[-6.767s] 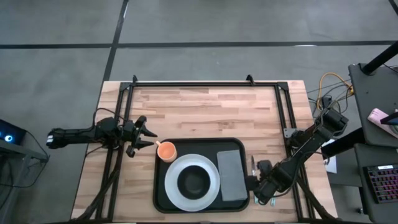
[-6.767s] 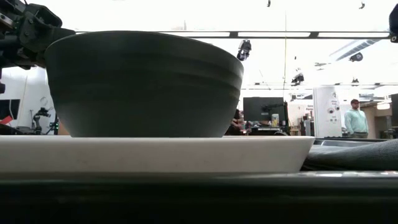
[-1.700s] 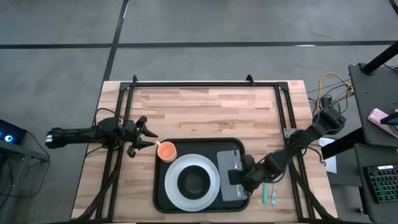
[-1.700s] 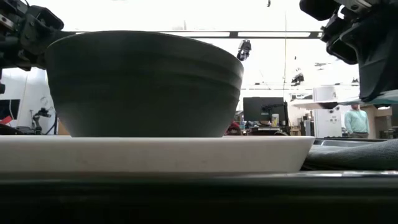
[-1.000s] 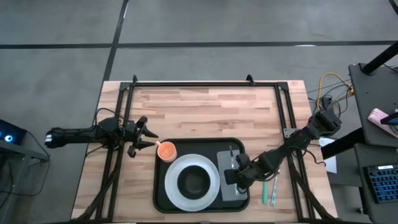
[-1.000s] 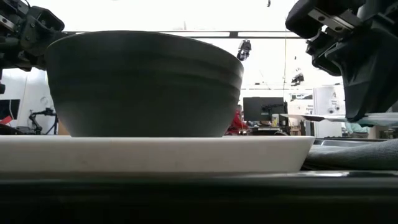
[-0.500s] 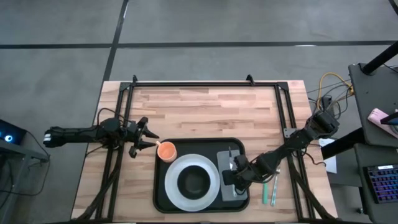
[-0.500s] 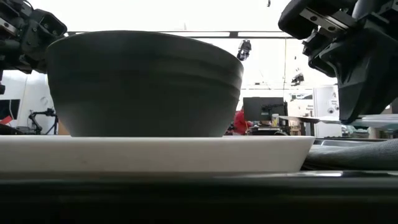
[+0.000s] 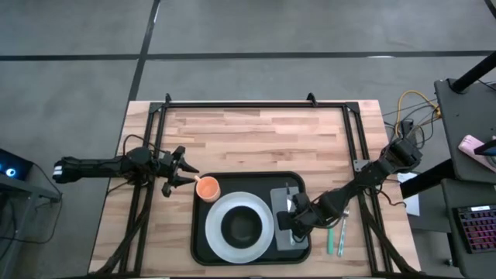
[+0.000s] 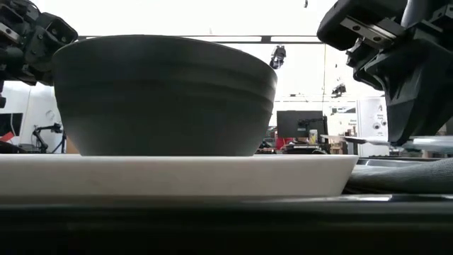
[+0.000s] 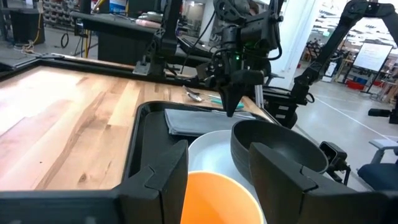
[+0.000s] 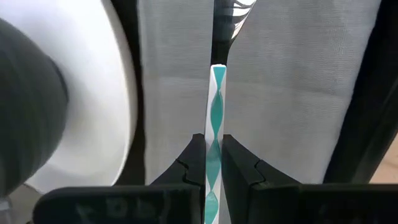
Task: Set up tray
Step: Put the green knife on the gray napkin on the black tray, then put the green spoon to the right of the green knife on the gray napkin on the black tray
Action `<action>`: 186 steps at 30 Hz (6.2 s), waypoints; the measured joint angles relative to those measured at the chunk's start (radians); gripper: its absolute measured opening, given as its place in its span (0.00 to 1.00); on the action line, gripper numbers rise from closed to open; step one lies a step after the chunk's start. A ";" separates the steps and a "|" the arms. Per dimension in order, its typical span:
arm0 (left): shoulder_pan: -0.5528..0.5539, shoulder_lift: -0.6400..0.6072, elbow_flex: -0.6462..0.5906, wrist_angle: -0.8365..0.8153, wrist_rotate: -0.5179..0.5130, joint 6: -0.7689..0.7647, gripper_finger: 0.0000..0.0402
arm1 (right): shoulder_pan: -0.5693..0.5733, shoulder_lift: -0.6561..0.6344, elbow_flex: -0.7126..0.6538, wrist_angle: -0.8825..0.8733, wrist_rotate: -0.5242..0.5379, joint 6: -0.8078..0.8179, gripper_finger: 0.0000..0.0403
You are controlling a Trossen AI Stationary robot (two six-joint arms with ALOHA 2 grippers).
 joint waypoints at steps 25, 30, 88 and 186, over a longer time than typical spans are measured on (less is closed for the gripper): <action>0.000 0.001 0.000 0.000 0.000 0.000 0.38 | 0.000 0.022 0.011 0.036 -0.022 -0.010 0.04; 0.000 0.001 0.000 0.000 0.000 0.000 0.38 | -0.005 0.026 0.011 0.075 -0.010 -0.050 0.04; 0.000 0.018 0.000 0.000 0.000 0.000 0.38 | 0.020 -0.110 0.011 -0.194 -0.085 0.061 0.41; 0.000 0.026 0.000 0.000 0.000 0.000 0.38 | 0.282 -0.123 -0.240 -0.156 -0.179 0.298 0.27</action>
